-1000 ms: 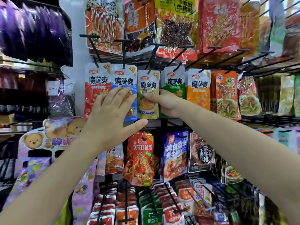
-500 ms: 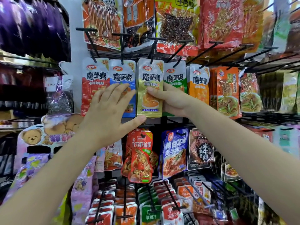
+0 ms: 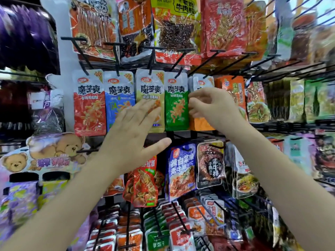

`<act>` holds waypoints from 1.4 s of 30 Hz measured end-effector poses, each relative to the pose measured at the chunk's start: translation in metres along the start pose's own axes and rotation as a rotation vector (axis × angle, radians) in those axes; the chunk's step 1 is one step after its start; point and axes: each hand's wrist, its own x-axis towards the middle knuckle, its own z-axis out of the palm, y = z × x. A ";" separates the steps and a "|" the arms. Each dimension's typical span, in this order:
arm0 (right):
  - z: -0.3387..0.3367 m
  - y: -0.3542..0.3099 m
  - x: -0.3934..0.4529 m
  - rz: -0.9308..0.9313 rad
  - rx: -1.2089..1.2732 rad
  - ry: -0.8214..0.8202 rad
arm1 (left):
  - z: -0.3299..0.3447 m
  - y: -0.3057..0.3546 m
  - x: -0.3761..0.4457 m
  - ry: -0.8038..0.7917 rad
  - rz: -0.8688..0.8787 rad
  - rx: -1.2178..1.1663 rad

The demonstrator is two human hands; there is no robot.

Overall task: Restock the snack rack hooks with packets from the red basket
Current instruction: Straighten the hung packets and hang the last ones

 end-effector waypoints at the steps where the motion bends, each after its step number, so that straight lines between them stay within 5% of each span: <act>1: -0.001 0.003 0.004 -0.002 -0.087 0.037 | 0.005 0.003 0.003 -0.012 -0.001 0.008; 7: 0.015 0.005 0.025 0.134 -0.266 -0.155 | 0.025 0.010 0.006 0.022 -0.015 0.060; 15: 0.041 0.024 0.044 0.355 0.193 -0.338 | 0.024 0.010 0.006 0.049 -0.052 -0.014; 20: 0.048 0.037 0.050 0.421 0.494 -0.339 | 0.025 0.012 0.006 0.062 -0.078 -0.079; 32: 0.069 0.045 0.051 0.458 0.730 -0.300 | 0.026 0.014 0.006 0.070 -0.089 -0.101; 42: 0.055 0.033 0.034 0.332 0.659 -0.237 | 0.025 0.015 0.006 0.058 -0.097 -0.110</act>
